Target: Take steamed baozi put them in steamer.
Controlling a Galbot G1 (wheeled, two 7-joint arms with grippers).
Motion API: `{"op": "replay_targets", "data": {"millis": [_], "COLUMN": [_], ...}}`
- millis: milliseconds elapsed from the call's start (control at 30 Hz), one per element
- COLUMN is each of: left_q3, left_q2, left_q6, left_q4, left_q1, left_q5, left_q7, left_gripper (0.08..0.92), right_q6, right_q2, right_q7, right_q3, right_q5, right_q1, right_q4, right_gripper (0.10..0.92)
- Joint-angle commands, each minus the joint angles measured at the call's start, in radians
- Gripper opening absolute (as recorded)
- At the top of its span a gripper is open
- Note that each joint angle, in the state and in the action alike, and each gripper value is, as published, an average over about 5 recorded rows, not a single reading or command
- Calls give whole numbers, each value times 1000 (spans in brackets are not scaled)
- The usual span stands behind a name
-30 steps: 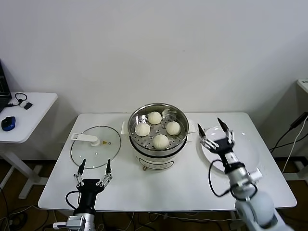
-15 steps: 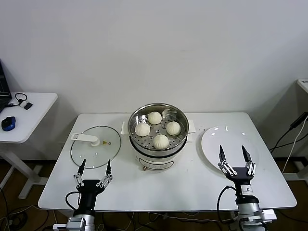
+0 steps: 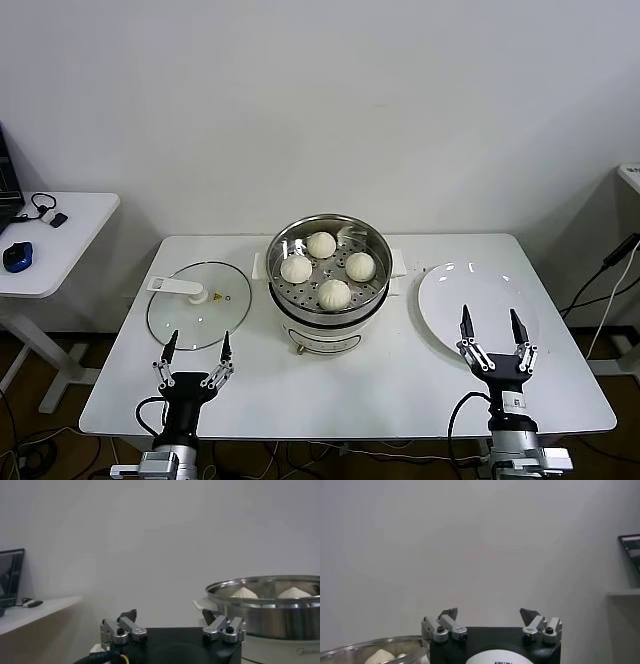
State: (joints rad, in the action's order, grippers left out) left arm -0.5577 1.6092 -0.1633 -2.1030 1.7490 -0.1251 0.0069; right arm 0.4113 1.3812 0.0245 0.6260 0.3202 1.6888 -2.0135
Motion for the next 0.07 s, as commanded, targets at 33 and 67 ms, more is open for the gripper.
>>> {"op": "replay_targets", "data": {"millis": [33, 67], "left_q3": [1, 1], "left_q2": [22, 21], "left_q6": [1, 1], "left_q4": [-2, -2], "left_q1": [1, 2], "left_q5": [-2, -2], "left_q7": [1, 1], "left_gripper": [823, 823], "right_q6": [15, 14], "right_q2": [27, 27], "right_q7": [1, 1], "right_q3": [10, 10], "right_q5": [-12, -12], "right_q1": [8, 8], "right_q4": [-3, -4], "right_gripper": [823, 823]}}
